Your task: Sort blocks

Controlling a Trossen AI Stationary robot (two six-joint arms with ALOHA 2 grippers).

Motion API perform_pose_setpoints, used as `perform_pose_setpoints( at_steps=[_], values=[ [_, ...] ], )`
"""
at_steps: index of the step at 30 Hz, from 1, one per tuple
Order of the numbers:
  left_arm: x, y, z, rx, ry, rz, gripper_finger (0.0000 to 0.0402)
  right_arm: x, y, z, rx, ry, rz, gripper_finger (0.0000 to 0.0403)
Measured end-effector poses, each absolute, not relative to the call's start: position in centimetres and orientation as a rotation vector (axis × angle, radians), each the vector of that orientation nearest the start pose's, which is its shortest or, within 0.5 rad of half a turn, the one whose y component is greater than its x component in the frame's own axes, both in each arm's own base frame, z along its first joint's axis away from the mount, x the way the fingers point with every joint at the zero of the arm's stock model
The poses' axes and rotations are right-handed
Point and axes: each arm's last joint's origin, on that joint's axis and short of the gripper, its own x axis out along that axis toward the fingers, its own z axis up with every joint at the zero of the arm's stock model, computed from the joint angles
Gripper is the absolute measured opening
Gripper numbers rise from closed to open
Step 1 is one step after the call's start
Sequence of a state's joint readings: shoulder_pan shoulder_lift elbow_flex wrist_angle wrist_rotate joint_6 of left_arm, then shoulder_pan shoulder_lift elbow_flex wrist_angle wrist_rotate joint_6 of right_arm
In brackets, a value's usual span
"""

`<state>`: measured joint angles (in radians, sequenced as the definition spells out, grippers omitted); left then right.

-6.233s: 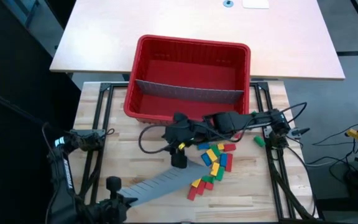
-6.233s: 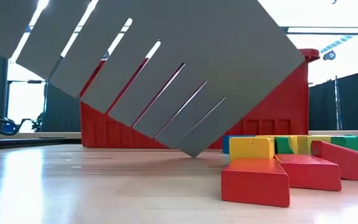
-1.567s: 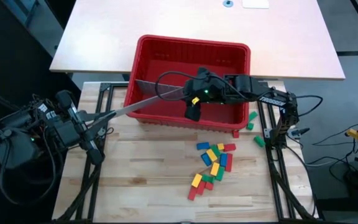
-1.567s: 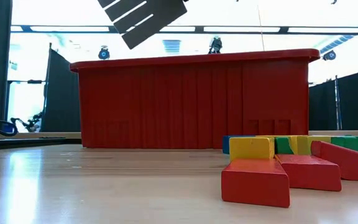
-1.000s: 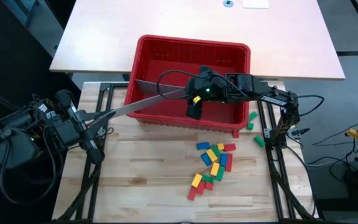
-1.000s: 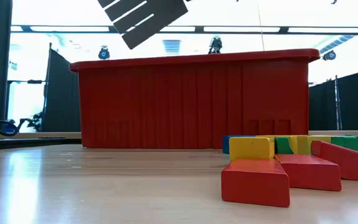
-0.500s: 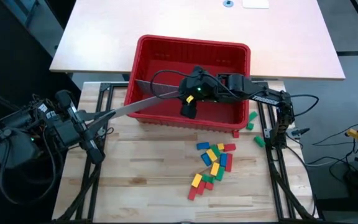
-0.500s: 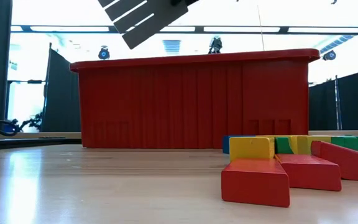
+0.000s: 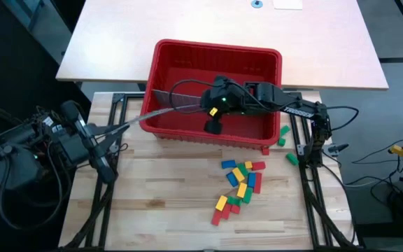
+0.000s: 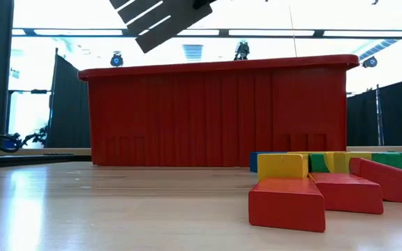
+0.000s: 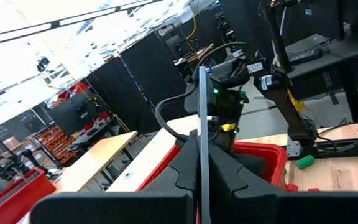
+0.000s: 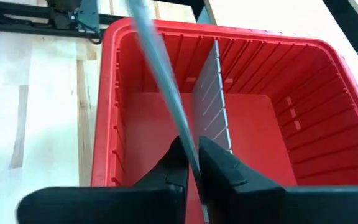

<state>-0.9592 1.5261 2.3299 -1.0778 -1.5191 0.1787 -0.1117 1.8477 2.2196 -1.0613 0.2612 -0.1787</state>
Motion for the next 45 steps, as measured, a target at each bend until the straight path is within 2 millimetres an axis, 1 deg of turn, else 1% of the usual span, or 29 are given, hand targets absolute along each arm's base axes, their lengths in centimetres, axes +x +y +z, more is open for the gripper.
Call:
perform_pose_setpoints(
  at_steps=[8,13,21,25,29,34,39,45],
  values=[
    [13.9,-14.8,56.6,0.438,0.141,0.559,0.0000,36.5,-4.9,44.4,-0.250,0.728,-0.315,0.0002],
    [13.9,-14.8,56.6,0.431,0.139,0.559,0.0000,35.1,-5.0,45.6,-0.298,0.722,-0.370,0.0001],
    [14.0,-14.8,56.4,0.395,0.132,0.544,0.0000,32.5,-5.3,47.5,-0.294,0.685,-0.408,0.0001],
    [14.9,-15.0,55.8,0.389,0.147,0.537,0.0000,31.6,-5.5,48.1,-0.299,0.676,-0.436,0.0001],
    [16.2,-15.1,55.0,0.390,0.180,0.515,0.0000,30.8,-5.8,48.6,-0.311,0.672,-0.462,0.0001],
    [17.4,-15.0,54.1,0.388,0.220,0.504,0.0000,30.3,-6.2,48.9,-0.321,0.671,-0.494,0.0001],
    [17.5,-14.9,53.9,0.375,0.220,0.526,0.0000,29.6,-6.3,49.2,-0.336,0.672,-0.497,0.0001],
    [17.4,-14.6,54.1,0.384,0.184,0.642,0.0000,29.3,-6.1,48.8,-0.329,0.724,-0.476,0.0000]
  ],
)
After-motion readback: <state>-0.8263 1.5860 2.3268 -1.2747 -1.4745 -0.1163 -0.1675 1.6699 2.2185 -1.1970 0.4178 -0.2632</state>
